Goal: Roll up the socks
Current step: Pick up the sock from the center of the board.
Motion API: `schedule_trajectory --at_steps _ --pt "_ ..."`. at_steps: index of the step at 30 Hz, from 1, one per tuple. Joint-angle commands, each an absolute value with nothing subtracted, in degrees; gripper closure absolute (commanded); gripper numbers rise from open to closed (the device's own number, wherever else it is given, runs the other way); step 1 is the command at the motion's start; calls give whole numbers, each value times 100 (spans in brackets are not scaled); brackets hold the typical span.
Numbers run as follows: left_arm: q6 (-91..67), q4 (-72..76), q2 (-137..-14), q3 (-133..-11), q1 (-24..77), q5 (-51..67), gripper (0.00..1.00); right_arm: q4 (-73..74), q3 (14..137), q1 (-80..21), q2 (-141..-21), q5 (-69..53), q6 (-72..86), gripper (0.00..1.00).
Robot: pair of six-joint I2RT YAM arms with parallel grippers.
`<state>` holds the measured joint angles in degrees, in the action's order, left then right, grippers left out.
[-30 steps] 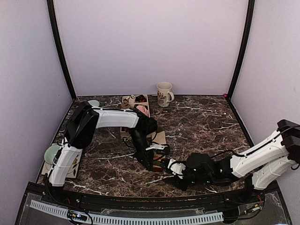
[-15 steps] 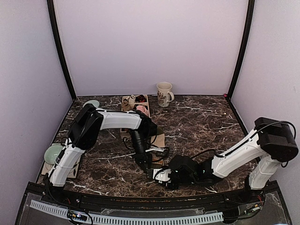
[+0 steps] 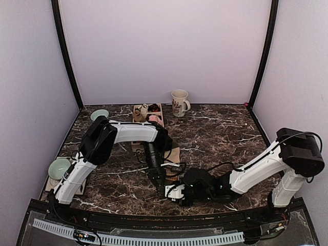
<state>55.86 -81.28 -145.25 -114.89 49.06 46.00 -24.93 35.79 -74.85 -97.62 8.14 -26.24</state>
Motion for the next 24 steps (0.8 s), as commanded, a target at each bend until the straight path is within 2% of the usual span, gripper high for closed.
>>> schedule_trajectory --at_steps 1,13,18,22,24 --pt "5523 -7884 -15089 -11405 4975 3535 100 -2641 3755 -7480 -9955 661 -2789 63" --pt "5417 -7868 -15091 -11498 4975 3482 100 -2610 3815 -7480 -10233 660 -2788 65" --pt "5422 -7898 -15090 -11563 4969 3515 100 -2539 3723 -7464 -10354 675 -2597 72" --pt "5401 -7884 -15089 -11519 4949 3518 100 -2668 3540 -7436 -10371 666 -2323 85" --pt "5414 -7882 -15091 -11494 4952 3510 100 -2759 3464 -7428 -10353 751 -2220 80"
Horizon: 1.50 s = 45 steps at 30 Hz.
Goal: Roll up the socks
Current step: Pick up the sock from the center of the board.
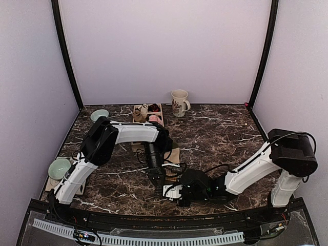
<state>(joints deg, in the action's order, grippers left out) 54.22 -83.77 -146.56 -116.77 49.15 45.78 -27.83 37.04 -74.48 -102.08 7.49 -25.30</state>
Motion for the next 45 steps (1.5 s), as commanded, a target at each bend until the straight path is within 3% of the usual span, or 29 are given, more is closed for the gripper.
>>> schedule_trajectory --at_steps 1,3,5,12,22,45 --pt "5414 -7886 -15091 -11486 4956 3513 100 -2828 3434 -7427 -10327 835 -2193 76" --pt "5416 -7892 -15091 -11485 4957 3511 100 -2993 3345 -7435 -10182 905 -2181 62" --pt "5427 -7891 -15091 -11498 4959 3502 100 -2958 3317 -7465 -10059 836 -2237 60" --pt "5481 -7969 -15091 -11517 4948 3544 100 -2551 3334 -7642 -9915 869 -2384 63" --pt "5502 -8055 -15276 -11570 4948 3516 100 -2703 3393 -7915 -9590 1870 -2928 62" --pt "5538 -8076 -15267 -11516 4948 3524 100 -2872 3642 -7787 -10256 1073 -2292 63"
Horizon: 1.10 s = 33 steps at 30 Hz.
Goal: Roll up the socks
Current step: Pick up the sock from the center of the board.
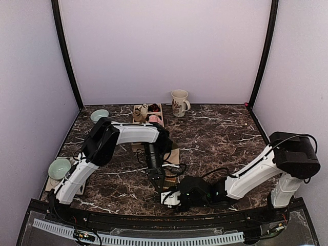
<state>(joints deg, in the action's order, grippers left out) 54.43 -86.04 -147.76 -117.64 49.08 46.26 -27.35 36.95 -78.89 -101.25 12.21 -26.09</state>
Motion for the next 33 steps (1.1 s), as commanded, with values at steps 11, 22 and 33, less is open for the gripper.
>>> schedule_trajectory --at_steps 11,22,33 --pt "5583 -8115 -15257 -11437 4948 3528 100 -2975 3245 -7681 -10206 892 -1866 64" --pt "5525 -8176 -15286 -11521 4948 3546 100 -2782 3268 -7441 -10436 395 -1545 65" --pt "5102 -7870 -14982 -11452 4890 3326 78 -3213 2851 -7197 -10928 -228 -899 69"
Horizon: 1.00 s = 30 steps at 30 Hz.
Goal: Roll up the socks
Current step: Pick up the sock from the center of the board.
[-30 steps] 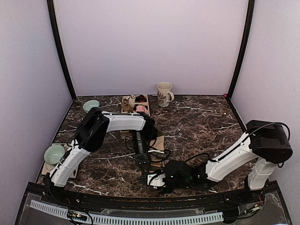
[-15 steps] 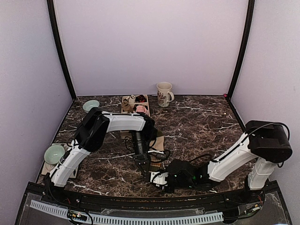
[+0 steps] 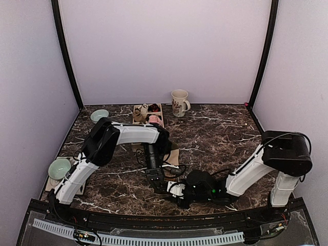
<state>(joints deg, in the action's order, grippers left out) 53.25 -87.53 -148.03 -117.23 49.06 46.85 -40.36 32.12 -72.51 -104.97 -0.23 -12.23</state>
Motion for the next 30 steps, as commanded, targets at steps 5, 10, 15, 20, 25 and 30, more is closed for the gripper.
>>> schedule_trajectory --at_steps 5,10,15,20,25,30 --pt "4907 -7735 -14791 -11394 4852 3181 70 -2847 3103 -7207 -10981 -212 -779 75" --pt "4721 -7577 -14664 -11400 4820 2875 70 -2689 3236 -7201 -10932 -88 -562 82" --pt "4650 -7125 -13694 -10630 4448 2466 70 -2682 3109 -7199 -10982 -181 -120 91" --pt "4698 -6608 -12594 -9488 4170 2059 69 -2589 3250 -7202 -11161 -398 339 99" --pt "4879 -6267 -11803 -8815 4167 2063 69 -2497 3374 -7179 -11441 -970 1107 100" --pt "5158 -5937 -11108 -8351 4326 2538 70 -2210 3341 -6901 -11355 -1322 1405 100"
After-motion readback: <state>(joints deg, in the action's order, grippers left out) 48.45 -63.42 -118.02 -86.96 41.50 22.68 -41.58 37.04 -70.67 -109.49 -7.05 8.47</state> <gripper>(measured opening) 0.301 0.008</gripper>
